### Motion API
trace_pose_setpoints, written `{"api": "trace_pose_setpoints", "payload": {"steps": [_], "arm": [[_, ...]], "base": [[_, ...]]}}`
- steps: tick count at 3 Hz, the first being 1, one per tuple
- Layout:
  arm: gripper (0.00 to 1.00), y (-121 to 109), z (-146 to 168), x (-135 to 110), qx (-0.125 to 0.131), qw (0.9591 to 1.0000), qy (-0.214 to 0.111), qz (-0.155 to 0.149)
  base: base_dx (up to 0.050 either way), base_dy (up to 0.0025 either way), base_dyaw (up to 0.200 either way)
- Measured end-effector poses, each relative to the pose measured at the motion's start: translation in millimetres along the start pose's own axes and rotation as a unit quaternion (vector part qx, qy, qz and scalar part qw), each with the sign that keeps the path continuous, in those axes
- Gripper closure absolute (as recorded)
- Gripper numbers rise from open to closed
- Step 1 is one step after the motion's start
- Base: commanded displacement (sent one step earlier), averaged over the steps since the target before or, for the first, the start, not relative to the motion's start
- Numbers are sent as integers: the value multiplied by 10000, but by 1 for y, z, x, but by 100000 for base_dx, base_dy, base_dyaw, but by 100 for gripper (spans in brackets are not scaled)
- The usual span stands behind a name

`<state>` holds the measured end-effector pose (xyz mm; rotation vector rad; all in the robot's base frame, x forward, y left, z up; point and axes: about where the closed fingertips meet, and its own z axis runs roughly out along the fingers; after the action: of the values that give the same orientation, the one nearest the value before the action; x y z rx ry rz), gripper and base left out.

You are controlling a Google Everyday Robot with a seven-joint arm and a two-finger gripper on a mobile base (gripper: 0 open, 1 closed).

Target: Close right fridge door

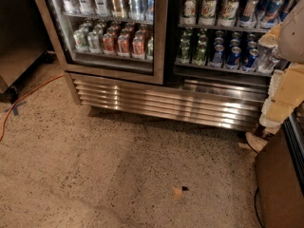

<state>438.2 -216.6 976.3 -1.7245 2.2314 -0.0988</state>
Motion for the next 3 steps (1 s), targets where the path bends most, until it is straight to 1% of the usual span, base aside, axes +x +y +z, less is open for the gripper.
{"api": "trace_pose_setpoints", "payload": {"steps": [3], "arm": [[0, 0, 0, 0, 0, 10000, 0, 0]], "base": [[1, -1, -19786]]}}
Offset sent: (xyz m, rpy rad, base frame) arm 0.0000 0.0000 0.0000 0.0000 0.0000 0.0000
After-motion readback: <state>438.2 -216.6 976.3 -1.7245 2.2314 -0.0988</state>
